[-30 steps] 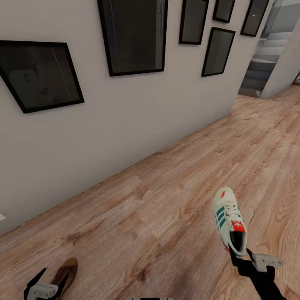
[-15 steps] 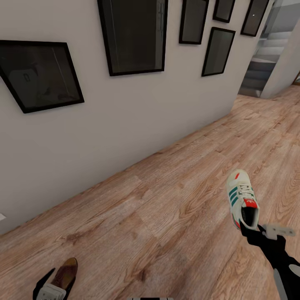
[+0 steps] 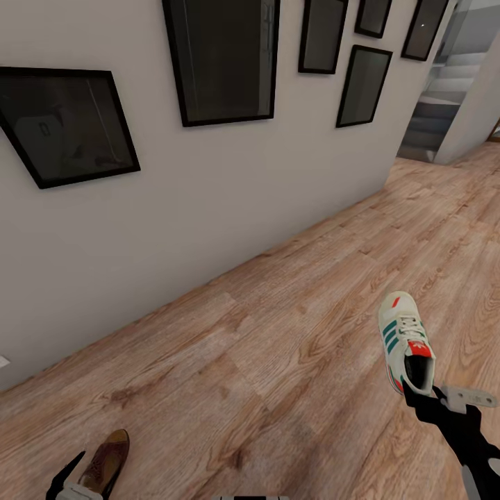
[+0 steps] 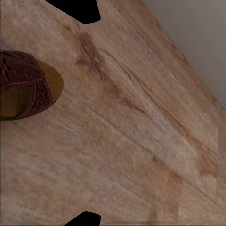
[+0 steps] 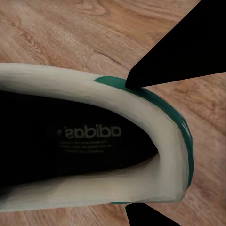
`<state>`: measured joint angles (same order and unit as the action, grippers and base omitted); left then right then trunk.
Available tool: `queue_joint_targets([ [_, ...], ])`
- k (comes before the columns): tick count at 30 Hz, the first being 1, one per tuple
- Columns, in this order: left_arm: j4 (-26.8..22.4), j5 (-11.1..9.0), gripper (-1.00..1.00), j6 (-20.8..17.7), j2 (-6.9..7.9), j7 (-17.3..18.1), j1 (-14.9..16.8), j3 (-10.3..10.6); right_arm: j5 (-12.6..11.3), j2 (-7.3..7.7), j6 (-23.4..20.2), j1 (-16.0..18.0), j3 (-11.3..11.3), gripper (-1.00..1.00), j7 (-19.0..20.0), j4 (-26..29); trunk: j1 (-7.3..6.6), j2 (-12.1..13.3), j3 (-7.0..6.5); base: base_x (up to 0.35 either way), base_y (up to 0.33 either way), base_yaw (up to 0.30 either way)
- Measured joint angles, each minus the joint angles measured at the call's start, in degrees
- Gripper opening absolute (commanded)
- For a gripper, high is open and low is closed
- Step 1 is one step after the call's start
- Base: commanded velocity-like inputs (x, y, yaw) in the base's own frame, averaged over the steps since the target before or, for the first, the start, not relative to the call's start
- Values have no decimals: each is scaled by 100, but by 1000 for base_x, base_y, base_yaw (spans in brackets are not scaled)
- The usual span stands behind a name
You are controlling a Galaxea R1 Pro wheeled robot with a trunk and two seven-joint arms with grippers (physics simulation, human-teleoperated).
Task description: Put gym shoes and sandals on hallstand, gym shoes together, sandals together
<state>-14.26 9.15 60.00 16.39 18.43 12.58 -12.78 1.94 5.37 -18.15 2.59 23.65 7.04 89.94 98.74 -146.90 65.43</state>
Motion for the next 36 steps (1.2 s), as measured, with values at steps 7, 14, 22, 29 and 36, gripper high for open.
queue_joint_targets([
  [7, 166, -18, 100, 0, 17, 216, -22, -13, -3, -1, 18, -25, -4, -100, 5, -17, 0, 0, 0, 0, 0, 0],
  [14, 222, -32, 100, 0, -5, 291, -27, -17, -9, -1, 22, -59, -8, -100, 6, -20, 0, 0, 0, -4, 0, 0],
  [22, 233, -224, 100, 0, -16, 292, -27, -30, -12, -1, 28, -70, -9, -100, 6, -27, 0, 0, 0, -102, 28, 0],
  [29, 238, -867, 100, 0, -15, 299, -27, -22, -18, -1, 31, -74, -10, -100, 6, -29, 0, 0, 0, -32, 11, 0],
  [36, 239, -970, 100, 0, -21, 301, -27, -15, -18, -1, 31, -74, -9, -100, -1, -35, 0, 0, 0, -4, 1, 0],
])
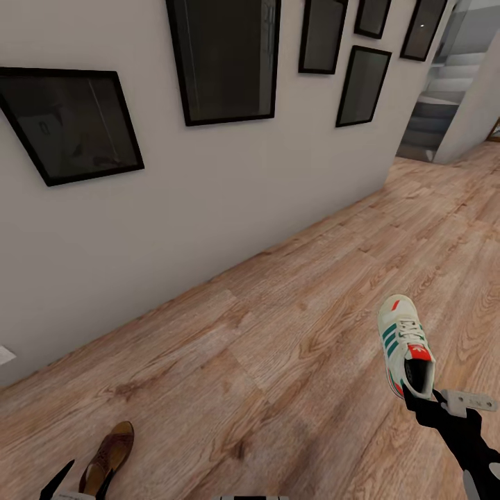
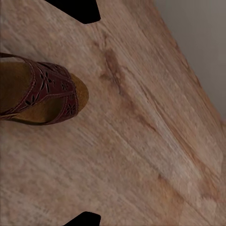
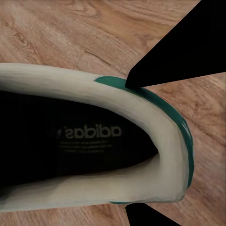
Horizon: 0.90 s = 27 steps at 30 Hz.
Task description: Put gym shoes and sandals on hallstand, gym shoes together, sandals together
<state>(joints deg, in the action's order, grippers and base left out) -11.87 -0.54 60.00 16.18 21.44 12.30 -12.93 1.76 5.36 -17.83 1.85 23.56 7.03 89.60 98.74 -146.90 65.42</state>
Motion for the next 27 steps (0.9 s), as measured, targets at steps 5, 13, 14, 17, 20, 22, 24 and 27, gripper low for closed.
queue_joint_targets([
  [5, 0, -9, 100, 0, -1, 0, 0, 1, 0, 0, 0, 0, 0, -100, -1, -1, 0, 0, 0, -1, 0, 0],
  [13, 7, -22, 100, 0, -43, -6, 0, 4, 0, 0, 0, 0, 0, -100, -2, 0, 0, 0, 0, 0, 0, 0],
  [14, 9, -24, 100, 0, -51, -12, 0, 2, 0, 0, 0, 0, 0, -100, -1, 1, 0, 0, 0, 0, 0, 0],
  [17, 12, -25, 100, 0, -61, -20, 0, 2, -2, 0, 0, 0, 0, -100, -2, 3, 0, 0, 0, 0, 0, 0],
  [20, 14, -23, 100, 0, -68, -19, 0, 5, -6, 0, 0, 0, 0, -100, -2, 2, 0, 0, 0, 0, 0, 0],
  [22, 15, -22, 100, 0, -70, -19, 0, 5, -8, 0, 0, 0, 0, -100, -2, 3, 0, 0, 0, 0, 0, 0],
  [24, 16, -23, 100, 0, -74, -18, 0, 7, -12, 0, 0, 0, 0, -100, 0, 4, 0, 0, 0, 0, 0, 0],
  [27, 15, -24, 100, 0, -76, -18, 0, 5, -14, 0, 0, 0, -2, -100, 7, 3, 0, 0, 0, 0, 0, 0],
])
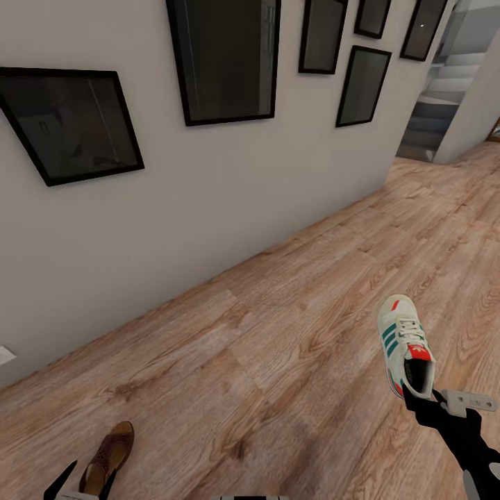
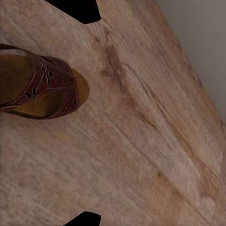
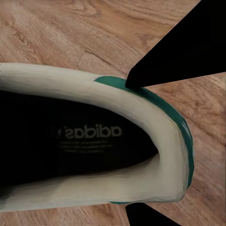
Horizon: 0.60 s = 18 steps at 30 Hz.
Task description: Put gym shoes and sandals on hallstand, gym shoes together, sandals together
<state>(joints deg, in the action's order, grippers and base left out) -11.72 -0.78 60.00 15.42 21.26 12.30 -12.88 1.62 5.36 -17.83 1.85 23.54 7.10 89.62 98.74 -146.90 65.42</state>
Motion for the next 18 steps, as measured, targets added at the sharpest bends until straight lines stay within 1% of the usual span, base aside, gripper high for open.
queue_joint_targets([
  [7, -4, 8, 100, 0, -29, -13, 0, 7, 8, -12, 0, 0, -16, -100, 37, -4, 0, 0, 18, 0, 0, 0],
  [10, -2, 8, 100, 0, -55, -19, 0, 11, 7, -19, 0, 0, -13, -100, 45, -5, 0, 0, 38, 0, 0, 0],
  [18, 44, 8, 100, 0, -60, -25, 0, -4, 6, -25, 0, 0, -8, -100, 51, 0, 0, 0, 102, 0, 0, 0],
])
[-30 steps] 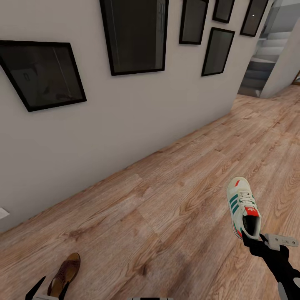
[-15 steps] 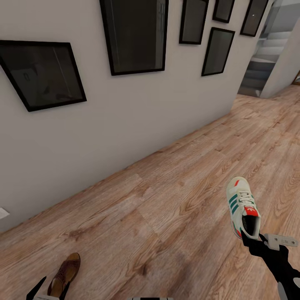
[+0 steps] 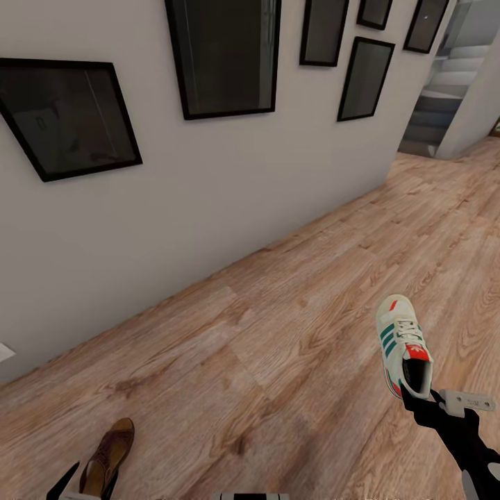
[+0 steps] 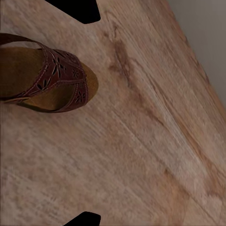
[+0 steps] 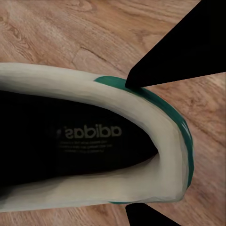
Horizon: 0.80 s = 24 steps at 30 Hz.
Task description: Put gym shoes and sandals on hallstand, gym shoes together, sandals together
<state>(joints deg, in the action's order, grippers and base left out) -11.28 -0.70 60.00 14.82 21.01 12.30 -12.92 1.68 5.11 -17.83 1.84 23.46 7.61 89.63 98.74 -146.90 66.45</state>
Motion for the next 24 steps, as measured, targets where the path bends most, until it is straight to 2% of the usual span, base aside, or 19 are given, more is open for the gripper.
queue_joint_targets([
  [24, 55, -9, 100, 0, 36, 8, 0, -22, 0, -2, 0, 0, 1, -100, 2, -5, 0, 0, 214, 0, 0, 0],
])
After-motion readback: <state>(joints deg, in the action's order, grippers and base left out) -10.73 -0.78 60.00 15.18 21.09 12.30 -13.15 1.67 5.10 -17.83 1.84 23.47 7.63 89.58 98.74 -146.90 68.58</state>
